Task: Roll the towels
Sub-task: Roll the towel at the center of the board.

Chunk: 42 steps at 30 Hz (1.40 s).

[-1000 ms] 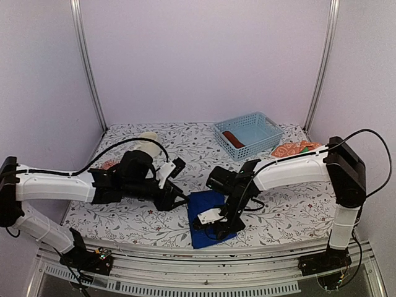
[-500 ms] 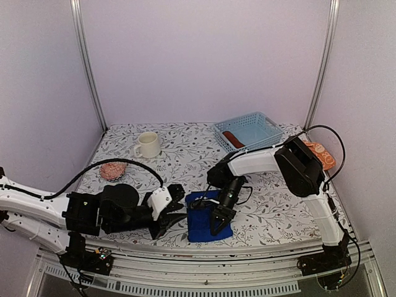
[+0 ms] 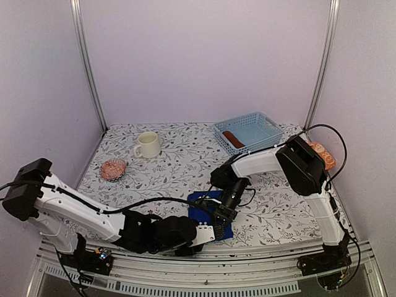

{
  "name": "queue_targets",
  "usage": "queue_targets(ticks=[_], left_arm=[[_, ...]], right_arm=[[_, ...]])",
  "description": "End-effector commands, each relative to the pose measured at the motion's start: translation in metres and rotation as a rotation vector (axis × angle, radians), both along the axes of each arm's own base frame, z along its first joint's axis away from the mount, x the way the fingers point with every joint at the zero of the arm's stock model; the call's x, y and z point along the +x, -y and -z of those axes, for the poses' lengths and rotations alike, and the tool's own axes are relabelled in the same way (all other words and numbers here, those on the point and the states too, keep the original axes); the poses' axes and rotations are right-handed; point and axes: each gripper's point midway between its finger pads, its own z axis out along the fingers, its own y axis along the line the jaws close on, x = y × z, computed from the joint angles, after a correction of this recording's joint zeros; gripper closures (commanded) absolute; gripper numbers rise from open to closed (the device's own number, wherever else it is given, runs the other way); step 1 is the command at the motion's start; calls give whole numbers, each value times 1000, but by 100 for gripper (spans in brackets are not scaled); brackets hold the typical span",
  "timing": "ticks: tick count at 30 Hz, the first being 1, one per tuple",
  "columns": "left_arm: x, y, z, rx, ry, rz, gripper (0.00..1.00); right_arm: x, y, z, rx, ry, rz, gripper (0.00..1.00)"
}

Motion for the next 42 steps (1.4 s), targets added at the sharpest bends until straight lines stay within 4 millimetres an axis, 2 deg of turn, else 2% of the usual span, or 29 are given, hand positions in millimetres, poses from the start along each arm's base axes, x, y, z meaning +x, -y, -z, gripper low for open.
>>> queue_targets(ticks=[1,6,11,15,18,19,20,24,26,28,30,33,39,42], left_arm=[[13,-1,25,84,-7,-8,53],[14,7,35,83,-42,17,58],[15,16,39,68,-68,36,71],[15,22,37,39,-98,49,72],[14,26,35,11,-141,60,82],[15,25,36,6,-158,54,85],[15,25,37,3,-175,50,88],[14,19,42,-11,-302,52,95],[11,17,44,-12,-337,61,98],[9,15,46,-8,-344,67,99],[9,15,45,-6,-345,69,99],[8,17,44,-9,-348,73,100],[8,20,41,-11,-346,90,100],[9,22,37,-25,-339,102,100]], right_arm=[[4,24,54,-129,117,-63,89],[3,24,54,-128,111,-62,89],[3,24,53,-126,112,-61,89],[5,22,47,-114,121,-58,88],[6,21,41,-112,130,-57,84],[7,21,37,-109,134,-58,82],[6,22,33,-107,133,-61,76],[15,18,-21,32,207,-57,58],[24,16,-39,78,214,-25,57],[38,16,-45,96,212,14,57],[52,16,-37,76,221,51,57],[66,16,-7,-19,249,94,60],[92,19,35,-171,343,163,63],[98,20,43,-197,365,180,63]])
